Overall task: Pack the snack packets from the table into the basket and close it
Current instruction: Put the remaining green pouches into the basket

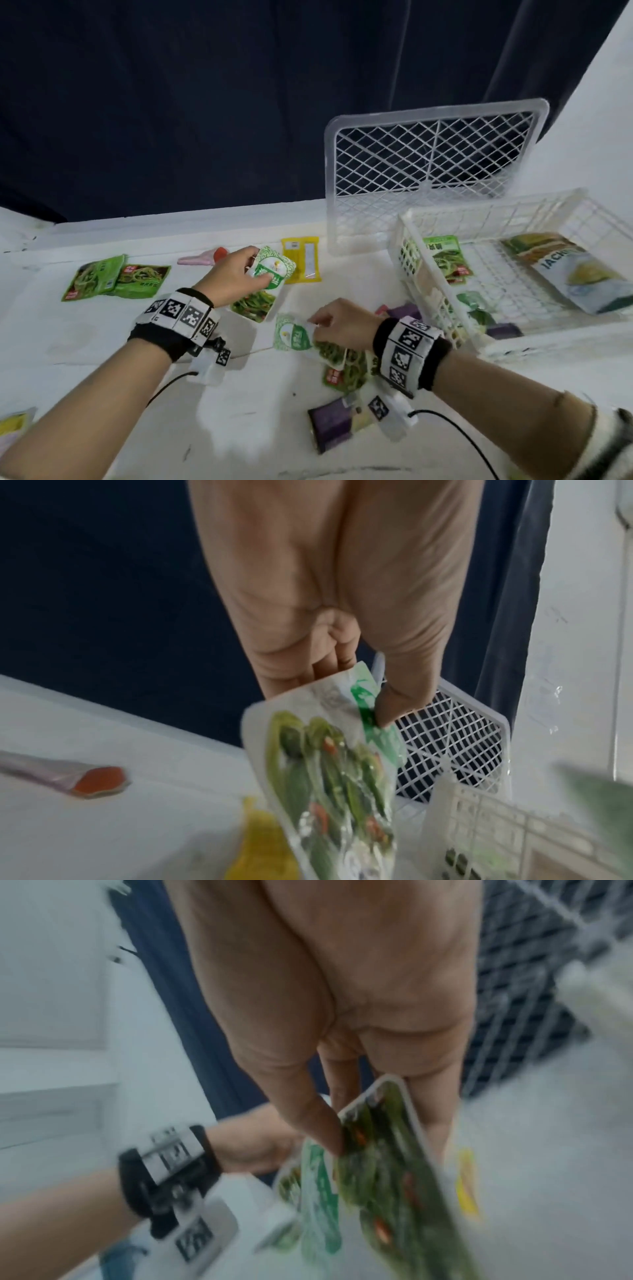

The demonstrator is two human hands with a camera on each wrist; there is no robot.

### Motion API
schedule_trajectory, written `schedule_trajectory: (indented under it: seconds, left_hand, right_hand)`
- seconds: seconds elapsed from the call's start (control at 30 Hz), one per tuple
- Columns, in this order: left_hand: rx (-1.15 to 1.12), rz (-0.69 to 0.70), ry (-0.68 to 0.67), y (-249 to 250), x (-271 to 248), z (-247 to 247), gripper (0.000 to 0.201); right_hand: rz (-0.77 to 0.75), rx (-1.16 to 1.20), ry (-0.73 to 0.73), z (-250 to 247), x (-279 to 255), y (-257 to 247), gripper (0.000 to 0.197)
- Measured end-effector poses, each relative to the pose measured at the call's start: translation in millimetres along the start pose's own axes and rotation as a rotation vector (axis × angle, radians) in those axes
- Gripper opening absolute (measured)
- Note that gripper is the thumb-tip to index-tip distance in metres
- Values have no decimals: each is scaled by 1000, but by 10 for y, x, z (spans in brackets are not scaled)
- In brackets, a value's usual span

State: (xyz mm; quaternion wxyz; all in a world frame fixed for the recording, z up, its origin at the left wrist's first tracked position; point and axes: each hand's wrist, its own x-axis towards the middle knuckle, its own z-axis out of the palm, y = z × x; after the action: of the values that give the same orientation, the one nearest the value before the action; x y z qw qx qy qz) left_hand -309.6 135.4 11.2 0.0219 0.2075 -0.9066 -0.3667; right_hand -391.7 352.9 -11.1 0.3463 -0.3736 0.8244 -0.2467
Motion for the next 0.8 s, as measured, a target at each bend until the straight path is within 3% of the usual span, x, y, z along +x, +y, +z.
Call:
schedule_trajectory:
  seconds: [0.1, 0.2, 0.3, 0.4, 0.6, 0.8]
  left_hand:
    - [-26, 24, 24, 440, 1, 84, 27]
    - [-93, 68, -38, 941, 60, 196, 30]
    - [-100, 113, -79, 1440, 215, 407, 28]
    - [-55, 176, -74, 1889, 397, 644, 21]
    - [54, 199, -33, 2369, 844, 1012, 36]
    - [32, 126, -33, 2447, 1083, 1164, 40]
  right_hand:
    - [-144, -86, 81, -652, -551, 47, 32]
    - [-196, -129, 107, -1465, -1054, 228, 27]
    - [-105, -240, 166, -2246, -1235, 645, 25]
    - [33, -297, 99, -2694, -1101, 1158, 24]
    - [146, -288, -67, -2694, -506, 1915, 32]
    - [152, -303, -225, -2464, 65, 2217, 27]
